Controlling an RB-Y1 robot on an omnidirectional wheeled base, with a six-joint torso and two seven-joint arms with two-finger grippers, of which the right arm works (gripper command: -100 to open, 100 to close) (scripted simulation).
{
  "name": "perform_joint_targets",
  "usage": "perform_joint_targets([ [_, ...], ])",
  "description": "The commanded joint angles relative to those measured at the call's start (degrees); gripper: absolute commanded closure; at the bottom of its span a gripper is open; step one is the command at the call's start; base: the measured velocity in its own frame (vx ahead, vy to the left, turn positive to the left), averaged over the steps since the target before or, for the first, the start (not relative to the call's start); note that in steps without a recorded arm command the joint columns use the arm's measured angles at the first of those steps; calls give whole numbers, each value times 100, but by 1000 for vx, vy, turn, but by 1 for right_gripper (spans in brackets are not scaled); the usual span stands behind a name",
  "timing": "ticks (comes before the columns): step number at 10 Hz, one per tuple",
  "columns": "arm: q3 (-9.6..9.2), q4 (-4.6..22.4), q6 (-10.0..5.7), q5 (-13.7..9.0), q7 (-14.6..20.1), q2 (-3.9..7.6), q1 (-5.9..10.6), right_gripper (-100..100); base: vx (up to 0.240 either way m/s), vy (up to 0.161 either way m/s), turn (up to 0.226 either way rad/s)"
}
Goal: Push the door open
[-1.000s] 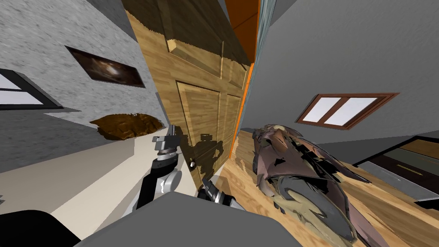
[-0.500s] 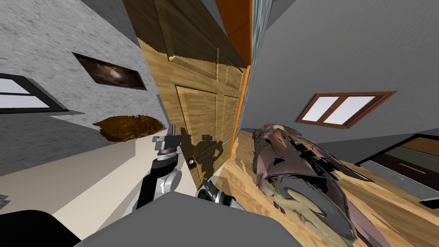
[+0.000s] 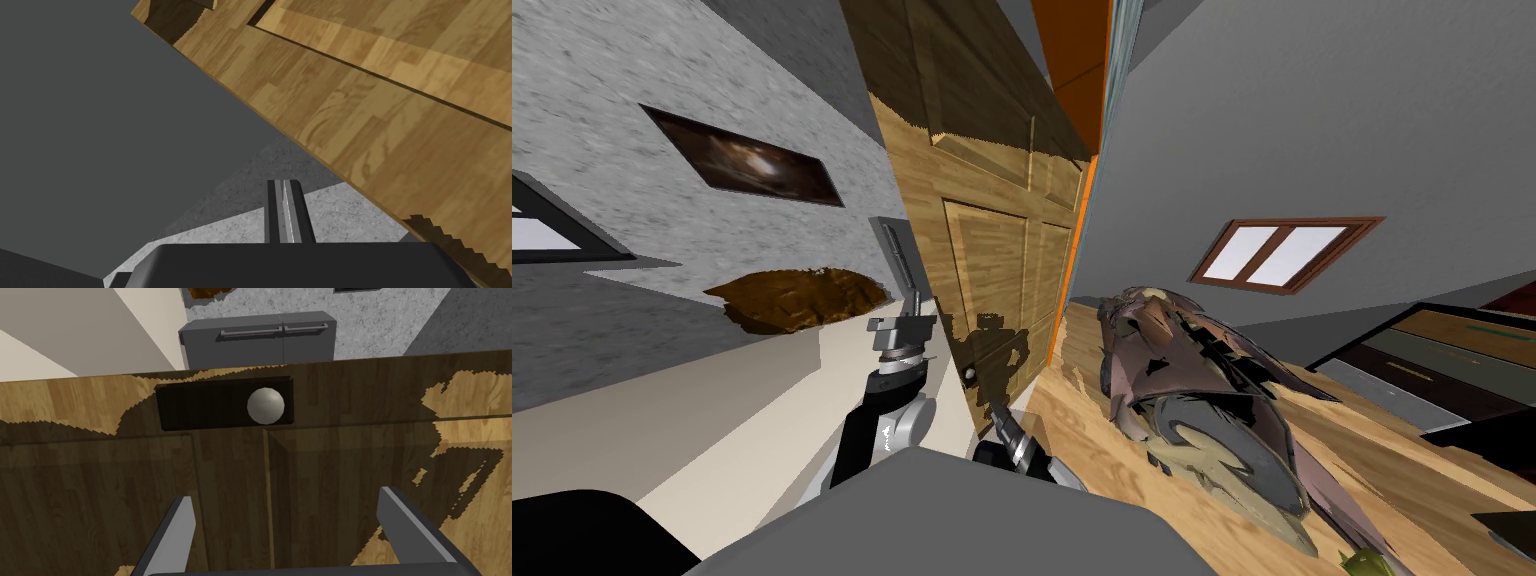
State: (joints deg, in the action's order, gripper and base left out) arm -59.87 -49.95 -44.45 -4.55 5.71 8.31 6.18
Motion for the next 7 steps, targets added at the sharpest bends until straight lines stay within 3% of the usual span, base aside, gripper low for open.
perform_joint_targets([
  [1,162,6,49,-13,-62,-49,-43,-100,-72,115,-64],
  [4,541,135,117,-49,-168,-211,-82,-100,-73,125,-72],
  [5,467,30,135,-44,-134,-140,-83,-100,-27,59,-17],
  [7,521,72,140,-38,-163,-178,-86,-100,79,153,36],
])
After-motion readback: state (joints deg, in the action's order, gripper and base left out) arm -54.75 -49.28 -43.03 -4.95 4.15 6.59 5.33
